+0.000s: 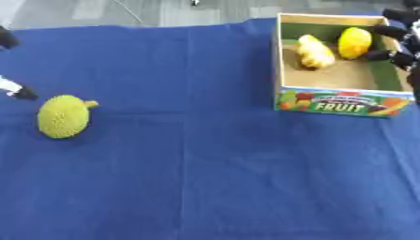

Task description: Pick up the objects with one hand, pass them to the other hand, and then place them into the box on the other side of the table.

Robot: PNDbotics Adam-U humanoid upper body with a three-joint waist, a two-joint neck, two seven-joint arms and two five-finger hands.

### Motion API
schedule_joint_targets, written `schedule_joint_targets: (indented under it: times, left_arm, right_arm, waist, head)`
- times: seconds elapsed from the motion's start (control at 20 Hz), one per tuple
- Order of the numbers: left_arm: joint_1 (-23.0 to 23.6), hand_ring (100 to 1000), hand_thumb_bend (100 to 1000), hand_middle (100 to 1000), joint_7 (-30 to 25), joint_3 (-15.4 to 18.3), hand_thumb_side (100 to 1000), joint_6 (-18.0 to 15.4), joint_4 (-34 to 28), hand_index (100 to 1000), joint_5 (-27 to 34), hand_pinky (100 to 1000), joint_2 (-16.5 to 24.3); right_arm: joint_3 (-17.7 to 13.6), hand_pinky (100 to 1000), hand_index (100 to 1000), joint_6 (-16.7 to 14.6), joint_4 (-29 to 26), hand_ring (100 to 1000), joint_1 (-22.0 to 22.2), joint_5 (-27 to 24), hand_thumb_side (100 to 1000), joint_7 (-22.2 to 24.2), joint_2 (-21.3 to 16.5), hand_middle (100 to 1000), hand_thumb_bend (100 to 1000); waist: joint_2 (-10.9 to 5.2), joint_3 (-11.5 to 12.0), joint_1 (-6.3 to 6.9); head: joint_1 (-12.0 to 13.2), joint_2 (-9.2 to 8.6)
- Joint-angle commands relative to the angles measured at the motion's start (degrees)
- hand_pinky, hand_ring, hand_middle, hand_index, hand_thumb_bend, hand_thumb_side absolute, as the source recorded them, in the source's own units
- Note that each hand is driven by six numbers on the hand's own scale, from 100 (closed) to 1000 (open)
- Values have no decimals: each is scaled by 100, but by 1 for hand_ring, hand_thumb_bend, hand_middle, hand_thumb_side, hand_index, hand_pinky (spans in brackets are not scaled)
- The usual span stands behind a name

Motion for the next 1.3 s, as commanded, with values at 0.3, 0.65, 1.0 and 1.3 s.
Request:
schedule_joint_targets:
  times: [0.3, 0.65, 1.0, 1.3]
  left_arm:
    - [-316, 797, 835, 743, -699, -279, 216, -53, 261, 769, 117, 843, 0]
    - [-389, 761, 808, 697, -802, -504, 224, -10, 570, 749, 120, 814, -198]
    - [-328, 774, 790, 723, -850, -662, 209, 93, 870, 769, -222, 815, -293]
    - [-252, 774, 739, 729, -746, -662, 196, 166, 1044, 795, -580, 809, -394]
  right_arm:
    - [-57, 612, 959, 106, -120, 863, 30, 71, 616, -33, -40, 853, 100]
    - [-43, 611, 958, 184, -120, 861, 36, 144, 616, -21, 13, 852, 100]
    - [-31, 610, 958, 230, -120, 860, 37, 185, 621, -9, 55, 851, 100]
    - [-23, 611, 957, 263, -120, 859, 50, 220, 625, -3, 97, 850, 100]
  waist:
    - [-226, -21, 57]
    - [-226, -36, 55]
    - [-225, -34, 49]
    - [-226, -31, 31]
  head:
    - [50, -12]
    - [41, -18]
    - [53, -37]
    - [61, -54]
